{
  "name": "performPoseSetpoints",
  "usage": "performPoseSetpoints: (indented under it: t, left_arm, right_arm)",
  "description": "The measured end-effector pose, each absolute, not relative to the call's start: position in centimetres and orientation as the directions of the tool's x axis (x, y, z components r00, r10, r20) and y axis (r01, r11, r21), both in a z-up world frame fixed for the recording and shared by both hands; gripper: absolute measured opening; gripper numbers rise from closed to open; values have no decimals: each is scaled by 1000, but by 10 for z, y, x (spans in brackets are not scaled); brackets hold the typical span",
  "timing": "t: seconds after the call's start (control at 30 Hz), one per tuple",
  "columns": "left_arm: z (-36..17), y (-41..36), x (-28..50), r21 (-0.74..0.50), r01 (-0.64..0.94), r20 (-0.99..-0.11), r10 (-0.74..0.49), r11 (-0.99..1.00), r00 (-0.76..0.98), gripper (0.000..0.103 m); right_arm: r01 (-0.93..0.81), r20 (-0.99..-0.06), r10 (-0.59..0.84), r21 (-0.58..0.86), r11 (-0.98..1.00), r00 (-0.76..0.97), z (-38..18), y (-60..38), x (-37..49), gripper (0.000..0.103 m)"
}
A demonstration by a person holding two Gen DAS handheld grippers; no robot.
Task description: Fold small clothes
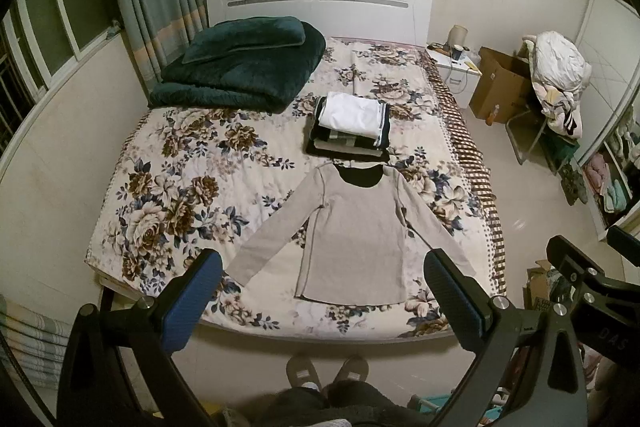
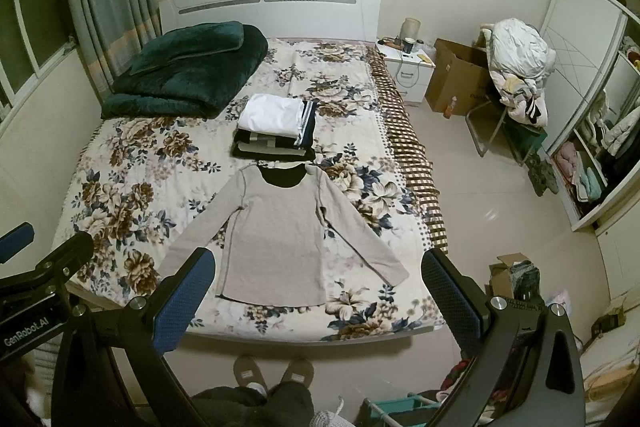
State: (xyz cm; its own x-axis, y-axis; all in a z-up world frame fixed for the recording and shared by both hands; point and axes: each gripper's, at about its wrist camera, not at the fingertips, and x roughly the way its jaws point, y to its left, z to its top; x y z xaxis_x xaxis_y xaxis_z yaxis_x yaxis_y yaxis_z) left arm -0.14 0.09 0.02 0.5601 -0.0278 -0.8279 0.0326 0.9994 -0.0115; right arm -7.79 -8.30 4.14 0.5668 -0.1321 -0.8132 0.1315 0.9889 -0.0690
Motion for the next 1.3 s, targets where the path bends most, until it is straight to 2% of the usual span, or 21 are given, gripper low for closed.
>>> performPoseSetpoints:
  t: [1.3]
  left_arm:
    - [0, 2, -3, -17, 37, -824, -35, 999, 566, 103]
  right_arm:
    - [133, -809, -131, -66, 989, 573, 43, -79, -64, 103]
